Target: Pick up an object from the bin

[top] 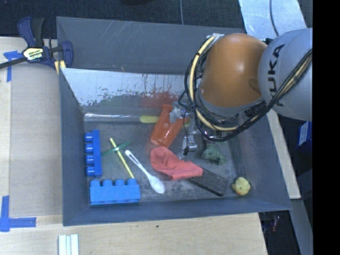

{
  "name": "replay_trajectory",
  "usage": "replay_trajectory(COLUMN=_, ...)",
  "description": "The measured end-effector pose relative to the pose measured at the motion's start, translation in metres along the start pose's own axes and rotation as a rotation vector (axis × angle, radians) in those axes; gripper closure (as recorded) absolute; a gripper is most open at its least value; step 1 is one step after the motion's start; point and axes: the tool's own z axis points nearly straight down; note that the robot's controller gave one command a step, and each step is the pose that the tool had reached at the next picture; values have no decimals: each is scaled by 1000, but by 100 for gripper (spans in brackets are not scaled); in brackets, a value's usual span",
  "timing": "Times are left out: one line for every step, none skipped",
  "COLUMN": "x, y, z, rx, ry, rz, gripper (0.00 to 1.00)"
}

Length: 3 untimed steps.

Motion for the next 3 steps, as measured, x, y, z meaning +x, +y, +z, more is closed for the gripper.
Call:
replay_trajectory(x=30, y=-10, z=-20, rx=2, ry=6, rz=13, gripper=0)
replay_trajectory(x=56, y=-31, z=17, rx=2, ry=-1, rz=38, gripper=0)
replay_trajectory(x=65, y=-39, z=80, rx=3, ry=-8, rz=-1, gripper=0)
